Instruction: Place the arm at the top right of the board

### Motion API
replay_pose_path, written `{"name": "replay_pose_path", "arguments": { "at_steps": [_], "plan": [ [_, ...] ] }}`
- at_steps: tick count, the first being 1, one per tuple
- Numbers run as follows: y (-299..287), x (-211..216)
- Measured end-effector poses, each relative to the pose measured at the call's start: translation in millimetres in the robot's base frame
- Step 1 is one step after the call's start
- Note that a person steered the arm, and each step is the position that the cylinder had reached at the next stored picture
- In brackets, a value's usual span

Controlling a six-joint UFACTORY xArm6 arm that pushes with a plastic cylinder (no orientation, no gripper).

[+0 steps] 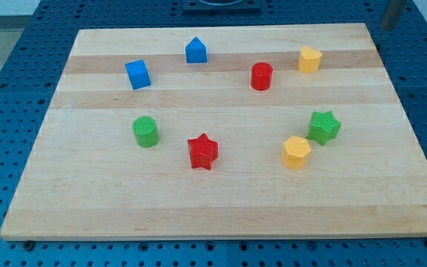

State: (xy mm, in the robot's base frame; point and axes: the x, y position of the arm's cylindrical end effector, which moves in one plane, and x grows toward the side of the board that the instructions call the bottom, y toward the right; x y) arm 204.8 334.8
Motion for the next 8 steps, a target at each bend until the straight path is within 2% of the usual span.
{"name": "replay_pose_path", "arguments": {
  "at_steps": [1, 2, 3, 4, 6, 7, 8],
  "plan": [
    [0, 52],
    [-7, 136],
    [-28, 177],
    [-28, 165],
    [-21, 73],
    [-35, 54],
    [-86, 55]
  ]
}}
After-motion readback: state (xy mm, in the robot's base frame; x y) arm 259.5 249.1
